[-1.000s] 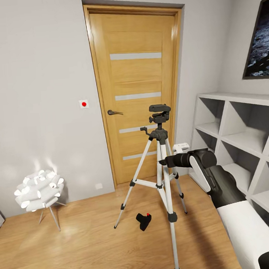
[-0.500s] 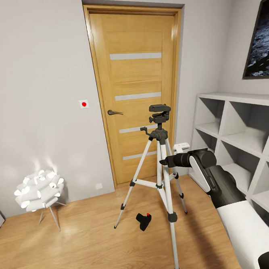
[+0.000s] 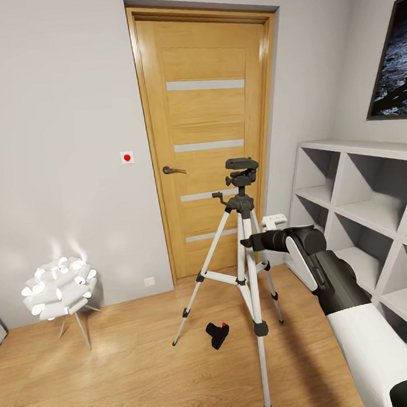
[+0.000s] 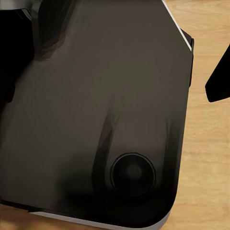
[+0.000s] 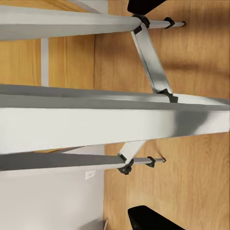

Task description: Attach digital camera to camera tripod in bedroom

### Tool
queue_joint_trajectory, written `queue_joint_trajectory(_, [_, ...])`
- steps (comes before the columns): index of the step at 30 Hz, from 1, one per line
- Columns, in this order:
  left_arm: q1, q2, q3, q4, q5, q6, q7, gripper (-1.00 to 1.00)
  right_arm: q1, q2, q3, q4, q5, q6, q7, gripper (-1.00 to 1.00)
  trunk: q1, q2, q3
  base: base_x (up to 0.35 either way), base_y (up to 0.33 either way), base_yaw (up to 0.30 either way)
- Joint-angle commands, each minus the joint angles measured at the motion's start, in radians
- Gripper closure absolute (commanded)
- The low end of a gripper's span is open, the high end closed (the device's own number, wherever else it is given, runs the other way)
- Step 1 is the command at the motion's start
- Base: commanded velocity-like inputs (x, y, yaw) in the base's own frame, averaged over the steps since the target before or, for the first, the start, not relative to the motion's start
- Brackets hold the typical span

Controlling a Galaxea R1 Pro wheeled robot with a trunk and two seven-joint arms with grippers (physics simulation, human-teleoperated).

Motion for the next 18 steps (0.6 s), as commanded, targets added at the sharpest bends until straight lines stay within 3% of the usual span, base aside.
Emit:
queue_joint_trajectory(1, [0.000, 0.000, -0.001, -0.002, 0.007, -0.001, 0.000, -1.00, -0.001, -0.001, 0.001, 0.004, -0.008, -0.008, -0.006, -1.00, 0.000, 0.000, -0.001, 0.000, 0.000, 0.000])
queue_joint_trajectory(8, [0.000, 0.000, -0.001, -0.002, 0.007, -0.001, 0.000, -1.00, -0.001, 0.002, -0.001, 0.056, -0.009, -0.079, -0.023, -1.00, 0.000, 0.000, -0.001, 0.000, 0.000, 0.000])
queue_joint_trajectory(18, [0.000, 0.000, -0.001, -0.002, 0.007, -0.001, 0.000, -1.00, -0.001, 0.002, -0.004, 0.072, -0.007, -0.104, -0.028, -1.00, 0.000, 0.000, -0.001, 0.000, 0.000, 0.000])
